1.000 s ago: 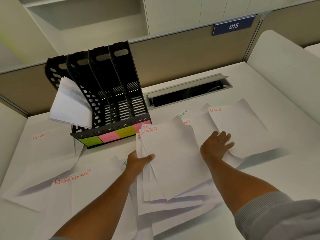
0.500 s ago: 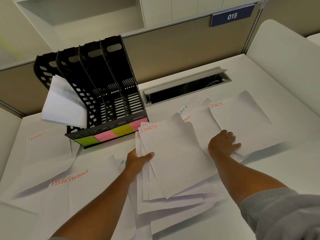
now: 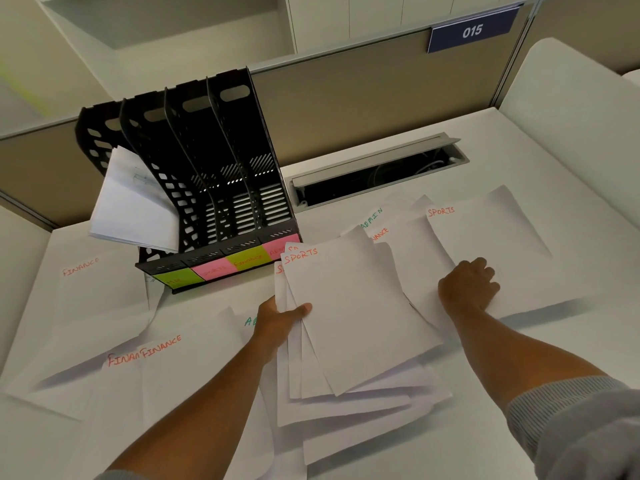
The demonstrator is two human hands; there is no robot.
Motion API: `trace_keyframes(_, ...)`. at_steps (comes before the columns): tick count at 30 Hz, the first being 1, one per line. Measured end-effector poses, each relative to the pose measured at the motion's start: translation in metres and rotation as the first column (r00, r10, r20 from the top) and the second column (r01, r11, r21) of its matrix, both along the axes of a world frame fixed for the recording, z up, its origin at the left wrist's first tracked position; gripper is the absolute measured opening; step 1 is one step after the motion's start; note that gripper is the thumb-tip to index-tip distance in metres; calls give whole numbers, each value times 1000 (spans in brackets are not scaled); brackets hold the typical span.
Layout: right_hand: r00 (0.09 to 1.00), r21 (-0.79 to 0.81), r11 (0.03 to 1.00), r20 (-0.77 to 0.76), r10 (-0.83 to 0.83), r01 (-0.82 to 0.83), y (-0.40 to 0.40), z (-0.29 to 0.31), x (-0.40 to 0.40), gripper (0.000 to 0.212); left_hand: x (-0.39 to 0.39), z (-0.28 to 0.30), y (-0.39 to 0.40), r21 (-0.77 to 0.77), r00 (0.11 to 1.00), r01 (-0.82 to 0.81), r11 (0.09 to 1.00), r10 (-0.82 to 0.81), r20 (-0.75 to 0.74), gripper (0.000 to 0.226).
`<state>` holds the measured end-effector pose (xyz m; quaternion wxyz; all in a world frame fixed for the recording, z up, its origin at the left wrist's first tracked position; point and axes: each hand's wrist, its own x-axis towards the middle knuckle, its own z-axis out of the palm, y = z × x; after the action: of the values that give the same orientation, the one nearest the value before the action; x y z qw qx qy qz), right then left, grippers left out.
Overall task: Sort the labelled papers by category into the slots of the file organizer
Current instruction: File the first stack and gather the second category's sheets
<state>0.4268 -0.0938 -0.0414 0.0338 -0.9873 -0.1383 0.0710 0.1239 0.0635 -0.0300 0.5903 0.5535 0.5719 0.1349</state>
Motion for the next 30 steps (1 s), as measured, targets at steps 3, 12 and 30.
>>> trace_keyframes(3, 998, 66, 997, 57, 25, -29, -2, -1, -1, 20, 0, -1, 2, 1, 1000, -3, 1000, 3, -3, 33)
trace_keyframes(12, 989, 354, 923, 80, 129, -149, 30, 32, -44, 22, -1, -1, -3, 20, 999, -27, 999, 26, 24, 31)
trace_keyframes(30, 772, 519, 744, -224, 594, -422, 69, 49, -224, 57, -18, 23, -24, 16, 988, -81, 997, 78, 131, 33)
